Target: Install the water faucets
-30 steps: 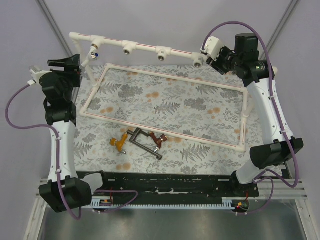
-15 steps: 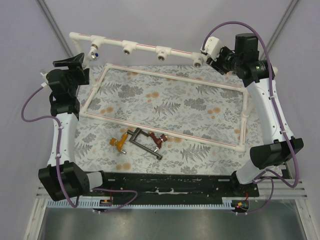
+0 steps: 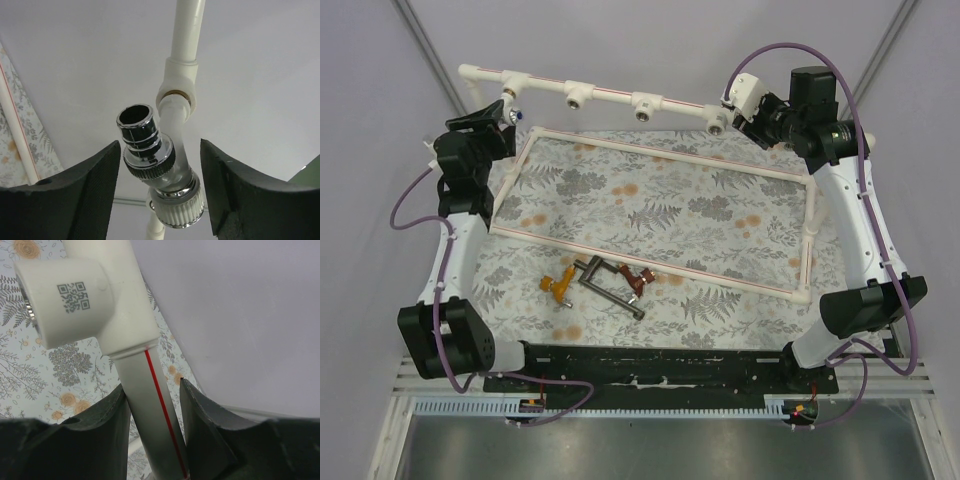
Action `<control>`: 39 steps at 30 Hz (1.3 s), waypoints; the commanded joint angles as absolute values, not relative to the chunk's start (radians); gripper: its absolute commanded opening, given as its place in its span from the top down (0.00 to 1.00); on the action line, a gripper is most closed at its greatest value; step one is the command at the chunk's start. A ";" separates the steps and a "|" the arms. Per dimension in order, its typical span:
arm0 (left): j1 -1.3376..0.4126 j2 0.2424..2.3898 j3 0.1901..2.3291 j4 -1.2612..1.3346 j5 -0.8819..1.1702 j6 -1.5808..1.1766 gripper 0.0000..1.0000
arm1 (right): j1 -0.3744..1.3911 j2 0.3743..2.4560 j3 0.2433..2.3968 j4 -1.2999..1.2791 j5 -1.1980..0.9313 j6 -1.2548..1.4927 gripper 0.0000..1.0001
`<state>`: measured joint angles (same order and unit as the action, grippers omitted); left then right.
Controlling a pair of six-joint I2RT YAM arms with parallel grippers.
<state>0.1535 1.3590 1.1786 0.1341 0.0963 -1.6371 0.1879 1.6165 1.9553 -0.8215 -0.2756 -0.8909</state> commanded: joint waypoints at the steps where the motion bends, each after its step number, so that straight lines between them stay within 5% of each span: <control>1: 0.144 1.370 1.190 0.238 0.043 -1.712 0.35 | 0.189 1.609 1.956 -0.888 -0.250 -0.808 1.00; 9: 0.144 1.413 1.192 0.298 0.049 -1.668 0.83 | 0.189 1.608 1.953 -0.888 -0.242 -0.808 1.00; 15: 0.144 1.454 1.190 0.328 0.080 -1.444 0.97 | 0.189 1.608 1.951 -0.888 -0.241 -0.808 1.00; 23: 0.141 1.508 1.181 0.419 0.190 -0.765 0.98 | 0.190 1.603 1.947 -0.891 -0.242 -0.813 1.00; 35: 0.071 1.425 1.098 0.361 0.423 0.744 0.98 | 0.189 1.606 1.950 -0.888 -0.252 -0.808 1.00; 39: 0.049 1.408 1.100 0.247 0.410 1.050 0.98 | 0.190 1.603 1.947 -0.888 -0.249 -0.810 1.00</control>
<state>0.1139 1.4120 1.1366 0.4603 0.2977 0.4850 0.1875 1.6165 1.9545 -0.8238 -0.2626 -0.8932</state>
